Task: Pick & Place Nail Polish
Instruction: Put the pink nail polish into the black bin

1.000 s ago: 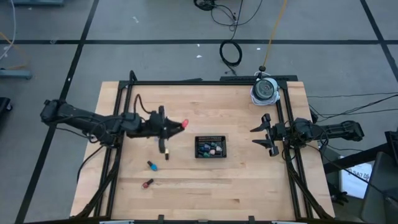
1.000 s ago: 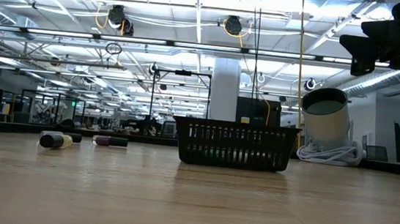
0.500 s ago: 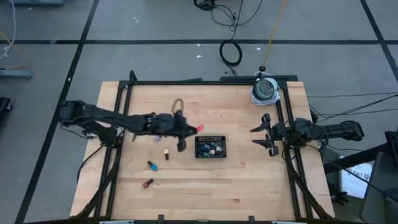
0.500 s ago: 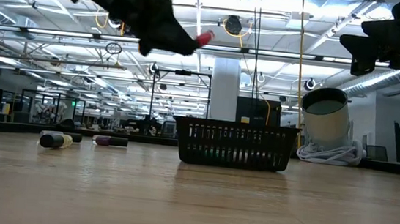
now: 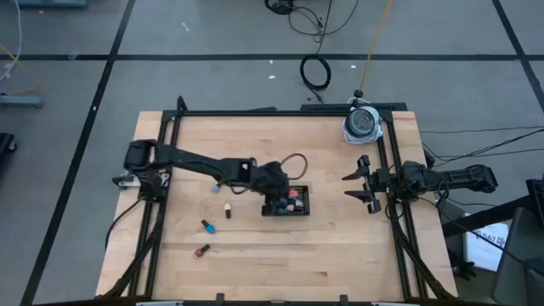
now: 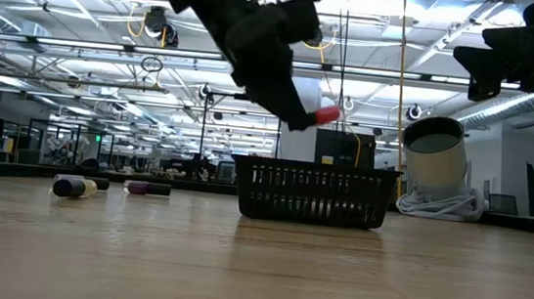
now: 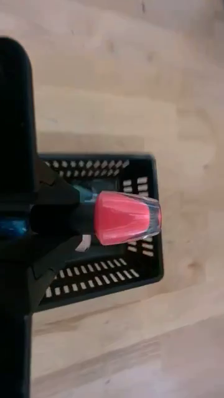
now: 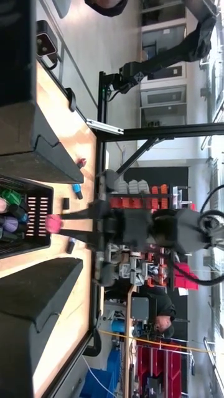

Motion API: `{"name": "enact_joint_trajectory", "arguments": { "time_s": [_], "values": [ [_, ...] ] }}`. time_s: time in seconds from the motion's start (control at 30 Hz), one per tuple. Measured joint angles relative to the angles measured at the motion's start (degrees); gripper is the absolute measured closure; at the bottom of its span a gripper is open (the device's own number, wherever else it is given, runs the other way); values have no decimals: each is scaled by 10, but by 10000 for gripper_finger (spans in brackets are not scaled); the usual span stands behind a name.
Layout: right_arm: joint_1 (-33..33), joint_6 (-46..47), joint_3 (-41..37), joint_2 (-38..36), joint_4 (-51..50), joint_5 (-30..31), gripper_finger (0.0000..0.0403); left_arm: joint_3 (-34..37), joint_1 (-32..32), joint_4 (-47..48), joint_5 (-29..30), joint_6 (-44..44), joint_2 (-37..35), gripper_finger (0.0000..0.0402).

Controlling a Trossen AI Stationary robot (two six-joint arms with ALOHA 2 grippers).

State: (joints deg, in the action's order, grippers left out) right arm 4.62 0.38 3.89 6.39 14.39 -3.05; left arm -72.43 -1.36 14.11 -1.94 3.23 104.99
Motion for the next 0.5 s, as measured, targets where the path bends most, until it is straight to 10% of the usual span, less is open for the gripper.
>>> {"name": "enact_joint_trajectory", "arguments": {
  "time_s": [0.5],
  "values": [
    [0, 0, 0, 0, 0, 0, 208, -63, 15, 5, -40, 36, 79, 363]
  ]
}}
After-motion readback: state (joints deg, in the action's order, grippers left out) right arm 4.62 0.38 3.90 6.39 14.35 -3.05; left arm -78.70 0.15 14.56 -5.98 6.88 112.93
